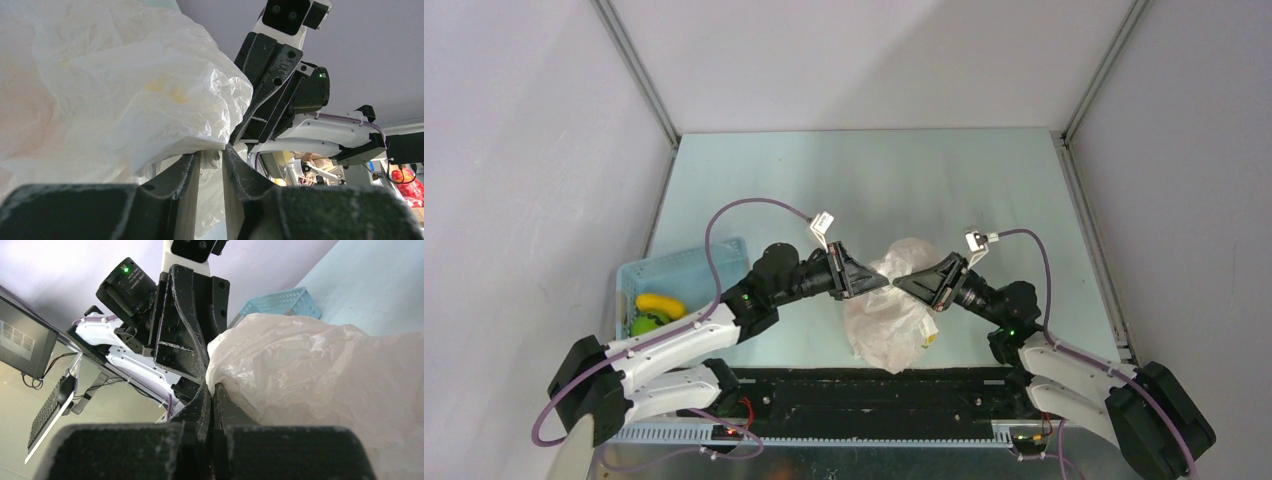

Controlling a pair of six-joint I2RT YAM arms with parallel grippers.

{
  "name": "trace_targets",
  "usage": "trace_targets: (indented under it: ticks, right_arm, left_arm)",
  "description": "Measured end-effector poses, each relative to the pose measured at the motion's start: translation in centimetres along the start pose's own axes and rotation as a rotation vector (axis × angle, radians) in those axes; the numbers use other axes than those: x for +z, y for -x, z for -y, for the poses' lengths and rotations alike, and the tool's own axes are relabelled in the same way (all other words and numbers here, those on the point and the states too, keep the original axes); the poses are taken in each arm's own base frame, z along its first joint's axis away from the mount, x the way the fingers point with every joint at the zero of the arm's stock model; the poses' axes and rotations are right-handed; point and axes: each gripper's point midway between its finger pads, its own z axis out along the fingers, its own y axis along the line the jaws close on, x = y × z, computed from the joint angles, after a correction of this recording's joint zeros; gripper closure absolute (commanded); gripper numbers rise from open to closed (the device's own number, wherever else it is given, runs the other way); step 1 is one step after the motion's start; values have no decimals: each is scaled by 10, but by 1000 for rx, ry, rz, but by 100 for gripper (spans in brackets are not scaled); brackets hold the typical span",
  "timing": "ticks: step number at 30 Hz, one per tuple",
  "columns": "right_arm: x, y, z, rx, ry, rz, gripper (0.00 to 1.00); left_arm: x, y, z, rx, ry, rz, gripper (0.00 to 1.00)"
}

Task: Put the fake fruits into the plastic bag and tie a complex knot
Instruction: Tie the plastic bag at the center of the board.

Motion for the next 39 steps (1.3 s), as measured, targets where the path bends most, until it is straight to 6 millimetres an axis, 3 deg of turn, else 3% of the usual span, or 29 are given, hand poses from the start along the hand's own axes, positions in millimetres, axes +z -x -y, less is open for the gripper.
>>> trace_targets:
  ticks: [26,32,39]
  right_arm:
    - [-1,1,4,-1,-27,7,100]
    - [-1,1,4,-3,-30,7,100]
    - [-1,1,5,-2,-32,7,100]
  left_arm:
    - [0,-7,3,-9,-12,-27,67]
    - [3,-11,0,-13,-3,-41,73]
    - [3,-12,0,-14,-4,-43,93]
